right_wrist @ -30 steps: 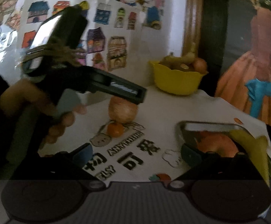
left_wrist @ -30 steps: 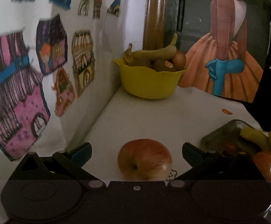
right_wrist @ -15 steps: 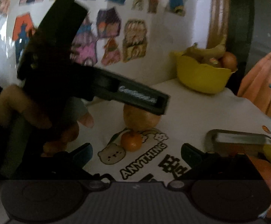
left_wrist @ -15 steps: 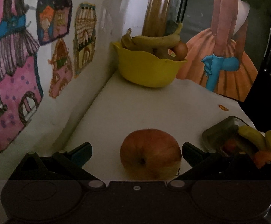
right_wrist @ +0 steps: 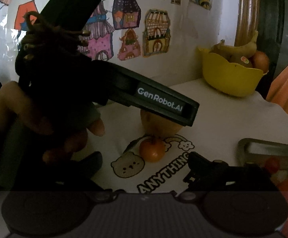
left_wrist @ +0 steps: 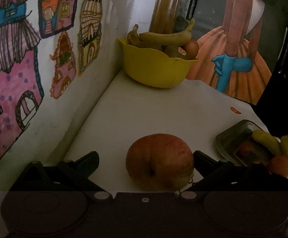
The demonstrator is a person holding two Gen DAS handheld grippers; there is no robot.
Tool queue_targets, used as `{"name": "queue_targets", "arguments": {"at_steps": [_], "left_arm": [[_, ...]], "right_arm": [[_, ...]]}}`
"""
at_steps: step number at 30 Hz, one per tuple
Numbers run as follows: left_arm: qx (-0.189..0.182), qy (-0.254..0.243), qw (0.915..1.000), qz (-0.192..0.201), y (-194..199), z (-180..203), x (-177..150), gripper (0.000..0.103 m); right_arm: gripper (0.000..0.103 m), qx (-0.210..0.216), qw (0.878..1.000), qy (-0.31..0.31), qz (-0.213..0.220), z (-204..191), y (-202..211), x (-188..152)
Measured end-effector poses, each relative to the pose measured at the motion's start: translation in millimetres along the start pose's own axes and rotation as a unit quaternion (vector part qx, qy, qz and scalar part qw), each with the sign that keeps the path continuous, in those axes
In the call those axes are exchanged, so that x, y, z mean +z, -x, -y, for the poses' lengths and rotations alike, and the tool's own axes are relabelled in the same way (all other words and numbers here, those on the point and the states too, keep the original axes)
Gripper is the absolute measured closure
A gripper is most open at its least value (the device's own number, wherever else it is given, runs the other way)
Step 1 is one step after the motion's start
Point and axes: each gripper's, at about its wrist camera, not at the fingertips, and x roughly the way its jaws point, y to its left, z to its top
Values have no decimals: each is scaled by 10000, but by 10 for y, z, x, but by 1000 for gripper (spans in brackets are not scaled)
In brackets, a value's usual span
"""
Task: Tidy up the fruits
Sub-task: 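Move the left gripper to the red apple while the right gripper approaches the small mandarin, then grasp the red apple with the left gripper while the right gripper grasps the mandarin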
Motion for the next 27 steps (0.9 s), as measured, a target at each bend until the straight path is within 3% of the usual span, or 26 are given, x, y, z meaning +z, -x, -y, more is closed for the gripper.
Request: {"name": "queue_targets", "arguments": {"at_steps": [3,6,22,27], "left_arm": [[-54,36,10000,-7,6,-12,5,9],[-91,10,10000,29,29,4,11,14],[-185,-88,9994,-264,-96,57,-25,30],[-189,-73,9995,-225,-97,52,-37,30]], "right_arm": [[12,98,9999,-29,-5,15,0,3],[24,-77,10000,-36,-49,39,-8,3],[42,17,9998,-159,-81,143,-51,36],[48,107,9996,-260,-93,184,-85,61]]}}
